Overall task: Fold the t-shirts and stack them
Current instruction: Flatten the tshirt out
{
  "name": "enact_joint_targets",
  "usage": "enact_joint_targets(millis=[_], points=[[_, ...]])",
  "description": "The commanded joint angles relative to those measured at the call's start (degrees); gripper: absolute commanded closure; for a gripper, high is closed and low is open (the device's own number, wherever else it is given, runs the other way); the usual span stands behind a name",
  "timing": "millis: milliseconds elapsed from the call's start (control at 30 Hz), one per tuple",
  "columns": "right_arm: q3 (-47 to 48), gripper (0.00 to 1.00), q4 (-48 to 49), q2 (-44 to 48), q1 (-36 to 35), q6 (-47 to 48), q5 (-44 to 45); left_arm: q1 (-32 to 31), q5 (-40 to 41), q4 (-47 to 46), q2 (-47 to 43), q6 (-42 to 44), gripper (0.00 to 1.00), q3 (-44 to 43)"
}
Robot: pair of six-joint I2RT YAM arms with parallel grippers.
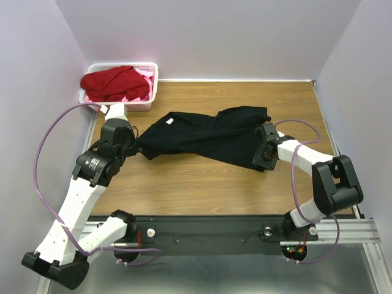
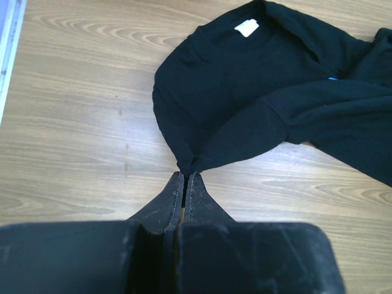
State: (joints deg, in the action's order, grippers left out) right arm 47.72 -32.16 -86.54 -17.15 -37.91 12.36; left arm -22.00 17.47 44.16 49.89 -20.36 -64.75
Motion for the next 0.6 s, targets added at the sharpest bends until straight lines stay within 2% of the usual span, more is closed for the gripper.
enact_joint_targets(millis=[0, 367, 433, 467, 533, 567], points=[[1.9, 0.54, 0.0, -1.9, -1.3, -2.8, 4.5, 0.5, -1.2, -3.3, -1.1, 1.1, 1.00, 1.2], [0.9, 0.58, -3.6, -8.3, -4.0, -6.3, 7.4, 0.6, -2.2, -4.3, -2.3, 3.0, 1.00, 2.6], [0.7, 0.66, -3.6, -8.7, -3.9, -6.8, 7.2, 0.6, -1.9, -4.3, -2.5, 3.3, 1.00, 3.1], [0.8, 0.74, -3.6, -8.7, -3.9, -6.6, 7.2, 0.5, -1.7, -4.3, -2.6, 3.5, 1.00, 3.3], [1.7, 0.83, -3.8, -8.2, -3.9, -5.6, 7.7, 0.6, -0.5, -4.1, -2.5, 3.6, 1.00, 3.3], [2.2, 0.90, -4.2, -7.9, -3.9, -4.6, 8.8, 0.6, 0.0, -4.1, -2.6, 3.7, 1.00, 3.2]])
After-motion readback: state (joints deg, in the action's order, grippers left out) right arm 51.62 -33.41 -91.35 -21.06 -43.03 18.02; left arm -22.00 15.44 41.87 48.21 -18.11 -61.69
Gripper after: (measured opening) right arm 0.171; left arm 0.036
